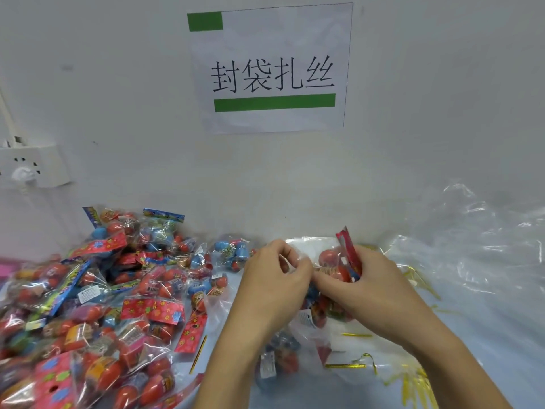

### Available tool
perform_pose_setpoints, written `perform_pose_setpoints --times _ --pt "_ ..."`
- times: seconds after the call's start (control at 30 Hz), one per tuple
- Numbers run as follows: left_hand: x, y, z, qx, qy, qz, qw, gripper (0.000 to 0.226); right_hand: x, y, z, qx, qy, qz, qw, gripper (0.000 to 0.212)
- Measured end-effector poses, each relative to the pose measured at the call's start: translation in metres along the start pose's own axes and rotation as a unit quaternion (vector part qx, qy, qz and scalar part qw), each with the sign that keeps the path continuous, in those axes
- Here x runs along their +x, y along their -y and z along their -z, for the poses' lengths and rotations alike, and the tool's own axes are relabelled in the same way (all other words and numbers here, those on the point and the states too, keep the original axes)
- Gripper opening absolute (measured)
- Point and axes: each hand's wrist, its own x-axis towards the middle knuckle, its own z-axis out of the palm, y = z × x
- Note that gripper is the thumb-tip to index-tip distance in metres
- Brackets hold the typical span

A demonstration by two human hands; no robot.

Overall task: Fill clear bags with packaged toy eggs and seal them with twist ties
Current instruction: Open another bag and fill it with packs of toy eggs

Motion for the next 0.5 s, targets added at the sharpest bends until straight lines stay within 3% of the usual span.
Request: perform_pose_setpoints --times 0.13,0.23,0.37,0.5 --pt "0.001 0.001 0.002 0.048 -0.056 -0.061 0.995 0.025 -0.004 0.003 0.000 0.054 0.138 0.027 0.989 0.010" --pt "-0.001 -0.006 0.002 0.028 -0.048 -0.104 0.993 0.025 -0.005 0.002 -0.002 0.030 0.174 0.012 0.984 0.008" --pt "-0.004 -0.014 0.000 -0.028 -0.030 -0.123 0.992 0.022 -0.003 -0.004 -0.002 -0.035 0.152 -0.030 0.987 0.021" --pt "-0.002 -0.004 0.002 0.015 -0.017 -0.065 0.998 0.023 -0.002 -0.004 0.002 -0.021 0.071 0.011 0.997 0.011"
